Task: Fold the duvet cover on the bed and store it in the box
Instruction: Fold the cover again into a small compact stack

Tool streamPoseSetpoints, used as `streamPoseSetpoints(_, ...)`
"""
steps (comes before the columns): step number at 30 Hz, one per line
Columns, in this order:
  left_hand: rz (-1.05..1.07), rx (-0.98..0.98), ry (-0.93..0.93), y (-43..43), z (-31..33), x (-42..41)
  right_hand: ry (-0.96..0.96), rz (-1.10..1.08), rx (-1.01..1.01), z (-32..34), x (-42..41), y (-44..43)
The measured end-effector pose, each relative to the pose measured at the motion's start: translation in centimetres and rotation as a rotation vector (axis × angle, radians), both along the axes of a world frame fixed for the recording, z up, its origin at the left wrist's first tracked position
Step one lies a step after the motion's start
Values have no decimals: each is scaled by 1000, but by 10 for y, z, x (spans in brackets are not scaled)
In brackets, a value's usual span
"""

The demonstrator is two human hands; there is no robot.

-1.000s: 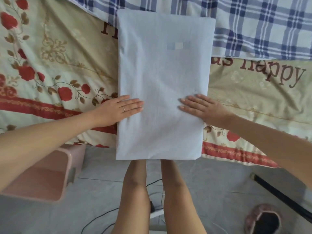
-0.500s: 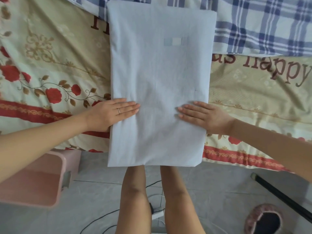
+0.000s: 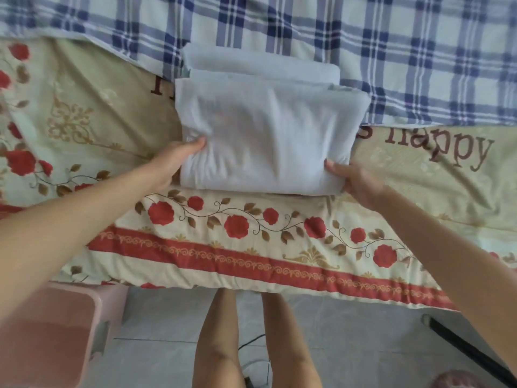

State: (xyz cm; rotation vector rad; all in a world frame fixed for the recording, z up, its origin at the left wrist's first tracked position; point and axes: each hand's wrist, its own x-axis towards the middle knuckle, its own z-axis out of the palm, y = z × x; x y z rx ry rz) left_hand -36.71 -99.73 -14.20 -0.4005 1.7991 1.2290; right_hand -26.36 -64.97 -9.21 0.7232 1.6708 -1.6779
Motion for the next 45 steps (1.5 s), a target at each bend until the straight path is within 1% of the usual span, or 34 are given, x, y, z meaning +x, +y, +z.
streamPoseSetpoints(1, 76, -45, 34, 11, 12, 1, 3, -61, -2, -5, -2, 3)
streamPoseSetpoints(2, 97, -49, 82, 29, 30, 5, -15, -100, 19, -10, -3, 7)
streamPoseSetpoints(3, 148, -70, 146, 30, 40, 8, -23, -100, 31, -9, -8, 2)
streamPoseSetpoints(4, 153, -93, 188, 28, 35, 10, -37, -114, 53, -7, -8, -1)
streamPoseSetpoints(5, 174, -108, 186, 27, 35, 15, -11, -138, 45, -7, -7, -5)
streamPoseSetpoints(9, 102, -136, 263, 28, 50, 31, 74, -276, 228, -7, -6, -17)
streamPoseSetpoints(10, 96, -119, 296, 28, 54, 32, 65, -295, 253, -5, -6, -19)
streamPoseSetpoints(12, 157, -46, 347, 28, 69, 43, 18, -325, 264, 5, 1, -24)
streamPoseSetpoints(14, 191, -61, 386, 24, 78, 65, -42, -314, 249, 18, 21, -25)
streamPoseSetpoints(16, 210, -82, 322, 15, 80, 96, -87, -286, 191, 26, 49, -29)
streamPoseSetpoints(18, 227, -110, 225, 10, 74, 127, -85, -229, 286, 27, 74, -39)
streamPoseSetpoints(20, 228, -132, 219, 13, 72, 143, -10, -134, 461, 20, 88, -47)
streamPoseSetpoints(22, 260, -159, 259, 19, 75, 139, 90, -103, 596, 20, 84, -52)
streamPoseSetpoints(24, 334, -82, 275, 20, 75, 125, 264, -65, 673, 28, 72, -47)
streamPoseSetpoints(25, 341, -45, 279, 19, 73, 118, 349, -12, 700, 31, 66, -41)
streamPoseSetpoints(26, 340, -17, 267, 20, 72, 111, 404, 35, 690, 38, 57, -37)
streamPoseSetpoints(27, 361, 11, 244, 21, 73, 104, 402, 72, 650, 42, 47, -34)
streamPoseSetpoints(30, 411, 57, 207, 24, 71, 91, 317, 89, 572, 43, 17, -33)
streamPoseSetpoints(32, 421, 78, 207, 25, 74, 84, 346, 96, 537, 42, 7, -31)
streamPoseSetpoints(35, 446, 117, 236, 25, 77, 69, 428, 110, 399, 48, 9, -19)
streamPoseSetpoints(37, 446, 129, 278, 27, 79, 59, 450, 13, 361, 44, 13, -10)
streamPoseSetpoints(39, 445, 105, 342, 31, 75, 51, 392, -111, 398, 26, 10, -12)
streamPoseSetpoints(41, 464, 35, 383, 37, 65, 49, 309, -197, 464, 6, 2, -23)
streamPoseSetpoints(43, 450, -68, 408, 42, 57, 51, 299, -306, 542, -5, -4, -36)
streamPoseSetpoints(45, 386, -143, 427, 44, 56, 50, 266, -444, 579, -4, 0, -45)
